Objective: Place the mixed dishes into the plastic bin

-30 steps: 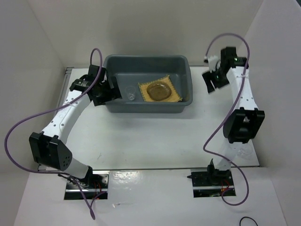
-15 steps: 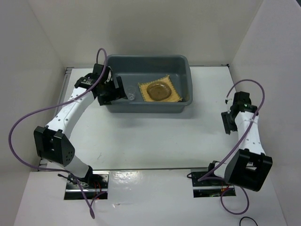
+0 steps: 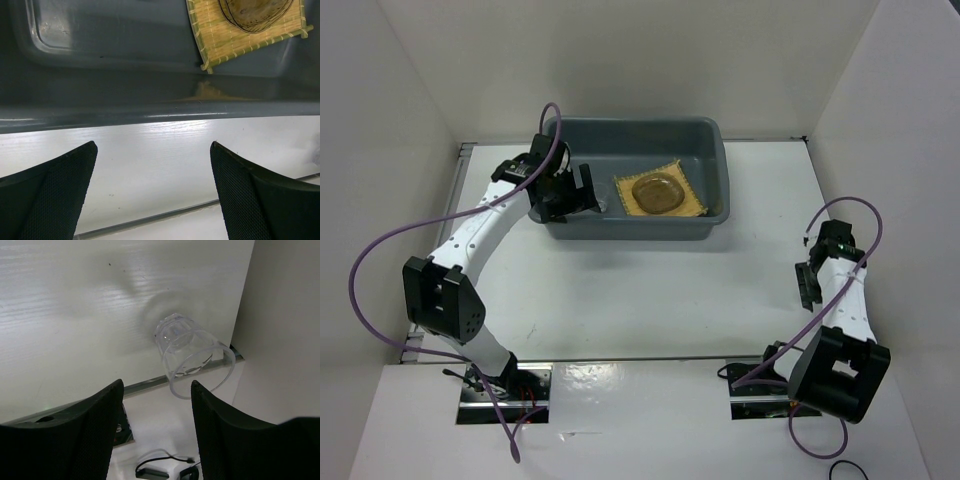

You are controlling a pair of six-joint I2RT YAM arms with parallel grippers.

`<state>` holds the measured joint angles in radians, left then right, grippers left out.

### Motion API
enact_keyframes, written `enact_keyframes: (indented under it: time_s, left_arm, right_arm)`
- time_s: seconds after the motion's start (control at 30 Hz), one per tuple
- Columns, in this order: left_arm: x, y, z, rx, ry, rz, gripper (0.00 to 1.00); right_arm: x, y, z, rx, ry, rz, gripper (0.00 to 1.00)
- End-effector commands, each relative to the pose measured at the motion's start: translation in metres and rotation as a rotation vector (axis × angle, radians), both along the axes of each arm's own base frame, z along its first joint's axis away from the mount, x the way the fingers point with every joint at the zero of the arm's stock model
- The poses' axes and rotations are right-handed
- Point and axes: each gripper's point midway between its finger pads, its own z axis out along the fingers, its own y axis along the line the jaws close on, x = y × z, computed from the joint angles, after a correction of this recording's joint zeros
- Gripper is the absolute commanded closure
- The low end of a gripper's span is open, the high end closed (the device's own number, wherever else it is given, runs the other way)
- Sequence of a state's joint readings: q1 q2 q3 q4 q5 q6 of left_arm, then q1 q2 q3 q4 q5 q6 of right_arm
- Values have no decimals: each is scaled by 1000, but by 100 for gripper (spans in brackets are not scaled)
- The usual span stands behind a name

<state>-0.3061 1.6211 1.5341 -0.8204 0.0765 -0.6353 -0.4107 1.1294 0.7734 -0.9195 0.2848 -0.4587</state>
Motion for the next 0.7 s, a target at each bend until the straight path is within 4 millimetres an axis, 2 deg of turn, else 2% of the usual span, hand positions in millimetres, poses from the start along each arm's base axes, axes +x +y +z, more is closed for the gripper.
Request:
enact_keyframes:
  time_s: [0.0,0.2,0.33,0.43,0.47,0.53,0.57,0.6,0.63,0.67]
  left_arm:
    - [6,-5,13,-25,-32,-1,0]
    - [5,-5,13,-25,-32,-1,0]
    - [5,-3,9,-15,-26,4,0]
    - [2,-2,9,-10,-27,-3,0]
    - [0,0,8,-3,-29,2,0]
    - [2,4,8,-2,-29,13,0]
    - [3,8,12,-5,-38,23,0]
    - [3,8,12,-5,-38,23,0]
    - [4,10,11,4,-41,30,0]
    - [4,14,15,2,-49,40,0]
  right_arm:
    - [14,-10,16,-48,-68,-13,39]
    - [5,-13,-3,18,8,-22,41]
    - [2,-21,-14,59,39,-24,48]
    - [4,-22,-22,90,68,-7,59]
    - [2,-21,-29,115,90,-7,69]
    - [9,-23,-27,124,82,-3,79]
    - [13,-21,-27,146,73,-7,95]
    - [18,-21,-24,157,61,-18,100]
    - [35,-27,-5,145,0,-24,100]
    - [43,-22,7,168,-24,-20,100]
